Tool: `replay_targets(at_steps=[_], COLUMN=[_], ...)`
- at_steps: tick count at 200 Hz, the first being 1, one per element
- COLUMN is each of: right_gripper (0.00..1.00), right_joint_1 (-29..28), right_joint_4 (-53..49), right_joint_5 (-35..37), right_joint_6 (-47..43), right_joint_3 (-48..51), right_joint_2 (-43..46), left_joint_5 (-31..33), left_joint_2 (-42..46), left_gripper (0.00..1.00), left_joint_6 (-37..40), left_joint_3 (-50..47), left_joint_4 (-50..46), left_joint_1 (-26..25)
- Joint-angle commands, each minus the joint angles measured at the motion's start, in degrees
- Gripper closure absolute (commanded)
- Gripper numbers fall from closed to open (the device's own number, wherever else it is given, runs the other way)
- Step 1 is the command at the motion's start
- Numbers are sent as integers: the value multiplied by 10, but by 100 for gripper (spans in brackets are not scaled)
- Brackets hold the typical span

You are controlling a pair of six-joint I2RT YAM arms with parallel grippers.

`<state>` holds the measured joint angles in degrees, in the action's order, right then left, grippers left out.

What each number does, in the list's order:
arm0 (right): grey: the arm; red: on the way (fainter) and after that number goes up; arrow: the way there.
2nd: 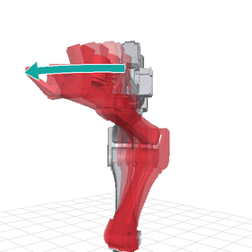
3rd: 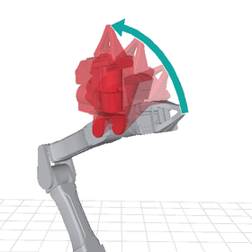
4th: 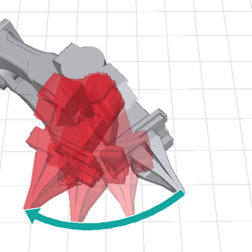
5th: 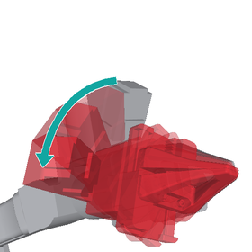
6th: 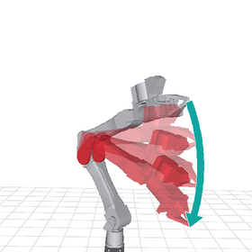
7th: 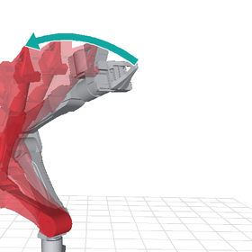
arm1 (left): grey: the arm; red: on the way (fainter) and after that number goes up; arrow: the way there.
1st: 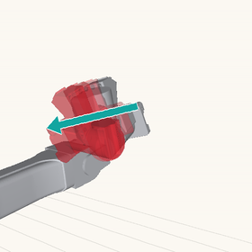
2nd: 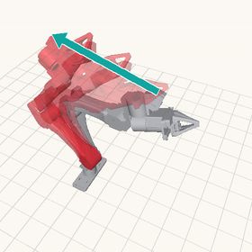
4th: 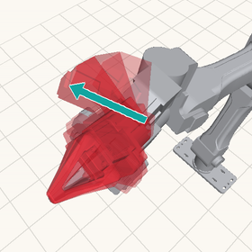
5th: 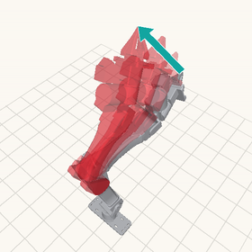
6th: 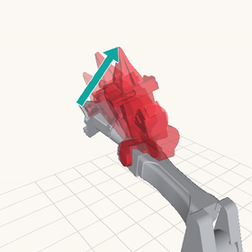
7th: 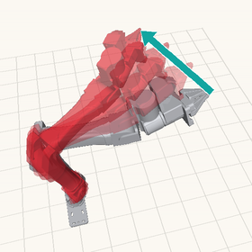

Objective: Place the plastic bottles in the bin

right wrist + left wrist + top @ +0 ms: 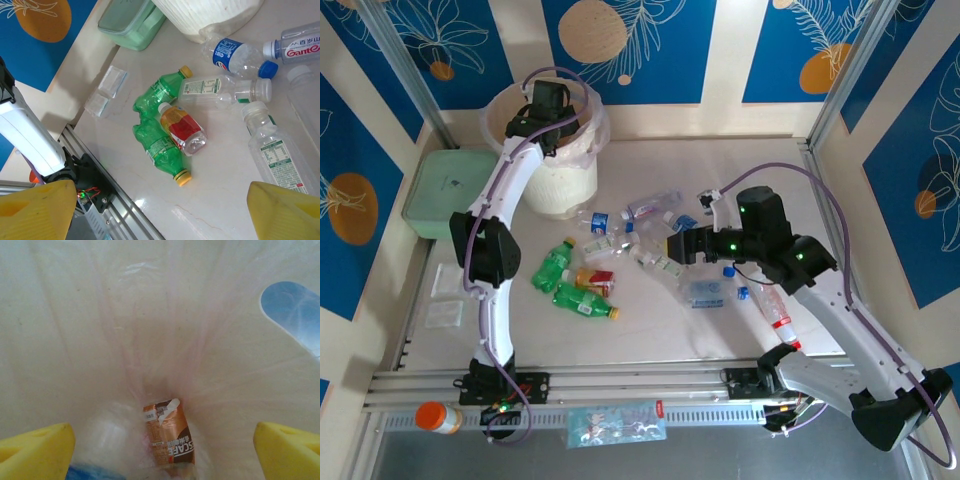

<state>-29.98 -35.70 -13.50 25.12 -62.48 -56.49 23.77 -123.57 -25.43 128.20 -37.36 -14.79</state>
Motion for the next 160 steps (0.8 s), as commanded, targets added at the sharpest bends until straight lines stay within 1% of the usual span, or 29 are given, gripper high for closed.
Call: replay_targets(at_steps=[1,25,43,75,92,101,107,115,129,149,160], right_gripper=[11,12,12,12,13,13,13,14,14,15,15], right_joint_1=[0,0,-1,-4,-11,-15,-17,-23,-32,-47,-59], right_joint_4=[-10,-26,-36,-47,-53,-56,-57,-58,-62,-69,-70], right_joint_5=[-4,8,11,12,20,23,24,28,40,65,80], right_joint_6=[3,-5,-11,-12,-13,-14,-16,-15,-14,-13,-12], right_joint_3=[-21,-31,-34,-33,-29,-27,-25,-22,-18,-15,-12], right_joint_2=[8,7,9,11,12,12,13,13,12,9,6], left_joint_5=[-14,-31,-51,-76,-107,-140,-151,-147,-121,-90,-91], left_joint_2=[38,73,111,183,230,256,271,296,343,427,474], left_gripper=[7,8,9,10,10,12,14,15,16,16,17], left_joint_6=[6,16,27,11,-2,2,4,0,-11,-29,-38], left_joint_3=[18,15,-6,-49,-88,-111,-126,-145,-190,-293,-355], left_joint_4=[-7,-8,-3,-14,-11,-7,-5,-9,-15,0,14], left_joint_1=[5,5,5,5,4,2,-2,-10,-35,-76,-97])
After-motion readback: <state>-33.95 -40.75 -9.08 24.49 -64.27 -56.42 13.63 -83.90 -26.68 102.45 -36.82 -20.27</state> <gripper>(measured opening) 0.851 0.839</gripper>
